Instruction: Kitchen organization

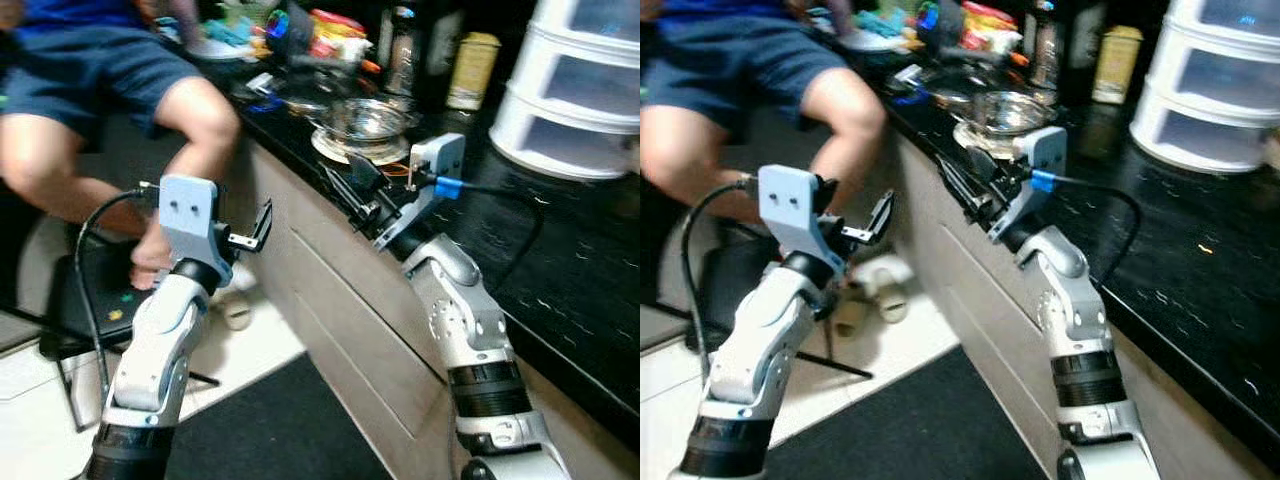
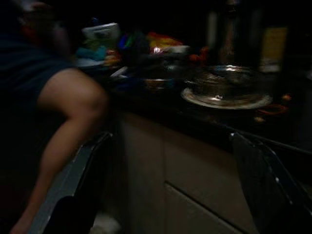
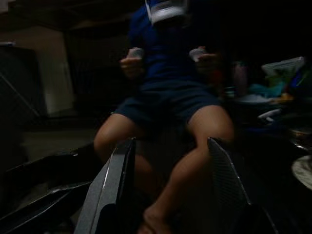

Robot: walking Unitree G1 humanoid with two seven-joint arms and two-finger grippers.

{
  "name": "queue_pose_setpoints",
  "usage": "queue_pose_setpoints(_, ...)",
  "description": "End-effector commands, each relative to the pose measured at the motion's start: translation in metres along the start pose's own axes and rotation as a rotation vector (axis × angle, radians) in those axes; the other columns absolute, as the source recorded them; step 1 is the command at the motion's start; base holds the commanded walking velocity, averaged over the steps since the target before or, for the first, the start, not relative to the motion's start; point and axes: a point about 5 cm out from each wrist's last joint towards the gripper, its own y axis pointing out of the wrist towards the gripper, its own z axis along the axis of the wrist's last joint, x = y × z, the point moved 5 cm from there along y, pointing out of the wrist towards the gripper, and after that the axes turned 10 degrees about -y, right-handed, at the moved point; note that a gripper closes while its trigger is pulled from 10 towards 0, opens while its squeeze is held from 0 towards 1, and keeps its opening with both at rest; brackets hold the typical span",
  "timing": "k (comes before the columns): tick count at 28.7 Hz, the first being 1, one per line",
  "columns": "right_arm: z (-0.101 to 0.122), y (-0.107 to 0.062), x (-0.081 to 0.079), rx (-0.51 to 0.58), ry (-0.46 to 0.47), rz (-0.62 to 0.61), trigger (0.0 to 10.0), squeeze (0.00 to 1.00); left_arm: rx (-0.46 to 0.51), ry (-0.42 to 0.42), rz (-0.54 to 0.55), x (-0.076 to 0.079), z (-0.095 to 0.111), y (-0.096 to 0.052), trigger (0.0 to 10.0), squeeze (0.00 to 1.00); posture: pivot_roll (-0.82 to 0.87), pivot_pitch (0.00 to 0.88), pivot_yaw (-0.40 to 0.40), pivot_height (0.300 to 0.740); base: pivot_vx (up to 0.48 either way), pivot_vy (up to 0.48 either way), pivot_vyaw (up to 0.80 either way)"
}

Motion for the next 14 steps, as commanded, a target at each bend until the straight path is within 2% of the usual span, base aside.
queue_pose_setpoints(1, 0.0060, 0.0014, -0.0047, 0.026, 0.008, 0.020, 10.0, 0.00, -0.002, 0.008, -0.004, -0.0008, 0.0004, -0.0003, 10.0, 0.00, 0.04, 0.025, -0.029, 0.740, 0.405, 0.000, 0.80)
queue_pose_setpoints(14, 0.0128, 0.0037, -0.0025, 0.053, 0.057, 0.015, 10.0, 0.00, -0.001, 0.005, -0.020, 0.0030, 0.0001, 0.0006, 10.0, 0.00, 0.04, 0.011, -0.028, 0.740, 0.407, 0.000, 0.00)
